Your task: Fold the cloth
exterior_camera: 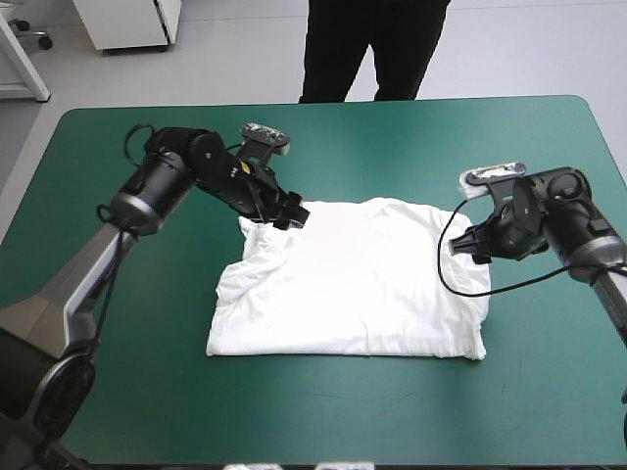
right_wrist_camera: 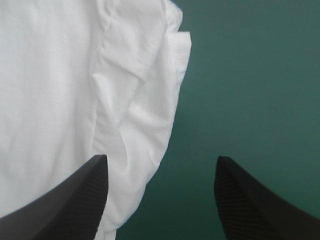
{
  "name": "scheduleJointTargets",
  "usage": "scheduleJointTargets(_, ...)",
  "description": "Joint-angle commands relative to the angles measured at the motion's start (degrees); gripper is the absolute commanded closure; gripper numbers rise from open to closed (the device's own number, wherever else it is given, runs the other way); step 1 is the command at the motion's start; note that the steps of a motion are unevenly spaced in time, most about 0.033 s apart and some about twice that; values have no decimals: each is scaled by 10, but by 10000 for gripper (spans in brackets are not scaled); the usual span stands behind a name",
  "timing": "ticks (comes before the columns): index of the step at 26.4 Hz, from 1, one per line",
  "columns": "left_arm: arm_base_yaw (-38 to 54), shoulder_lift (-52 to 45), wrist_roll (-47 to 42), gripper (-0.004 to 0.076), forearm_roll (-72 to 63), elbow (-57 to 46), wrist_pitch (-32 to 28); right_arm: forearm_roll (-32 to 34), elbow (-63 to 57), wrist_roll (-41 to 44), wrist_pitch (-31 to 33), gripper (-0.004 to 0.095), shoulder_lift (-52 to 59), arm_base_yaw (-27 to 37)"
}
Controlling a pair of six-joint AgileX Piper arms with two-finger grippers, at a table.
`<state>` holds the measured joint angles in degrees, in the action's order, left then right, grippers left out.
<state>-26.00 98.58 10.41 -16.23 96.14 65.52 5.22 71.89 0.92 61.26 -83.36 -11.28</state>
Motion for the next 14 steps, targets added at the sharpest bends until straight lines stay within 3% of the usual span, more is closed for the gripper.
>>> scheduleJointTargets(1, -2, -92, -3, 217, -20, 27, -6, 8, -53, 11, -79, 325, 4, 4)
scheduleJointTargets(14, -2, -139, -14, 227, -20, 27, 6, 11, -81, 16, -136, 327, -73, 56)
